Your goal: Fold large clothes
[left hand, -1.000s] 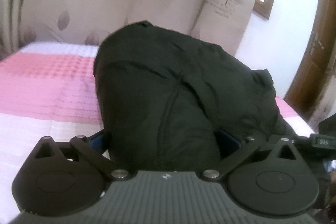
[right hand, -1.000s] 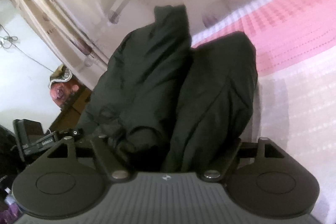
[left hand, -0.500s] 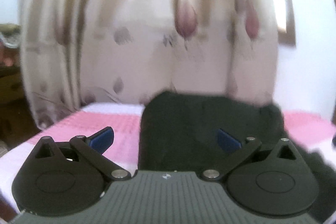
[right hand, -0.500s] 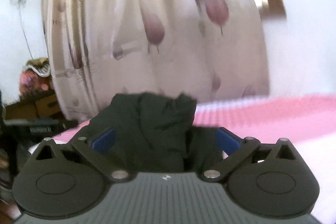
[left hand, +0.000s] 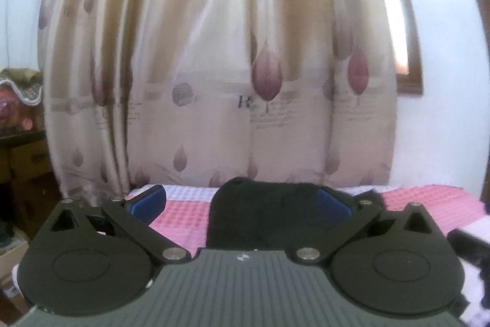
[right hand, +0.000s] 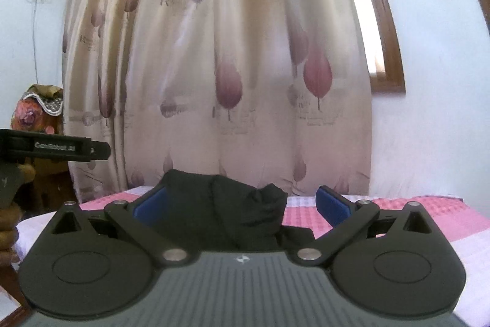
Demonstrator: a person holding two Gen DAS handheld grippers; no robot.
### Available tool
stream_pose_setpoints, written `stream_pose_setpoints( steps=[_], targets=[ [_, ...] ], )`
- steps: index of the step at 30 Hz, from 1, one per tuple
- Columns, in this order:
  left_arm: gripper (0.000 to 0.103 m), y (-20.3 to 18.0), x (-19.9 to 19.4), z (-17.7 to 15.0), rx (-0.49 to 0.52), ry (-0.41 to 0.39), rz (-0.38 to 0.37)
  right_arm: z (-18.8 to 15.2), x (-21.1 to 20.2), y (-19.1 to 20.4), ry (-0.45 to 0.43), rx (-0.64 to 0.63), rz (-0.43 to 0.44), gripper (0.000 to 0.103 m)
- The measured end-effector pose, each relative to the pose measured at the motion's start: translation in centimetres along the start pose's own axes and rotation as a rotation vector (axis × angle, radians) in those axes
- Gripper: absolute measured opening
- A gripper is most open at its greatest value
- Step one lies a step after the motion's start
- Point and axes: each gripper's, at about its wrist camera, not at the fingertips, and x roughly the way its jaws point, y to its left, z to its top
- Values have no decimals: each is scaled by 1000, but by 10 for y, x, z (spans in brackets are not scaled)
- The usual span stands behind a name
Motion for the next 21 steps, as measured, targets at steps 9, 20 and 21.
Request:
stream_pose_setpoints(
  steps=[9,20,21],
  targets=[
    [103,-6,-9,-4,-21,9,-93,-1,-3,8,12,-47,15,103],
    [103,-14,-5,-22,-8,66,-101,-9,1,13,58,-66,-15,103],
    [103,-15,-4,-24,-9,67,-101,-10,2,13,62,-68,-15,103]
  ],
)
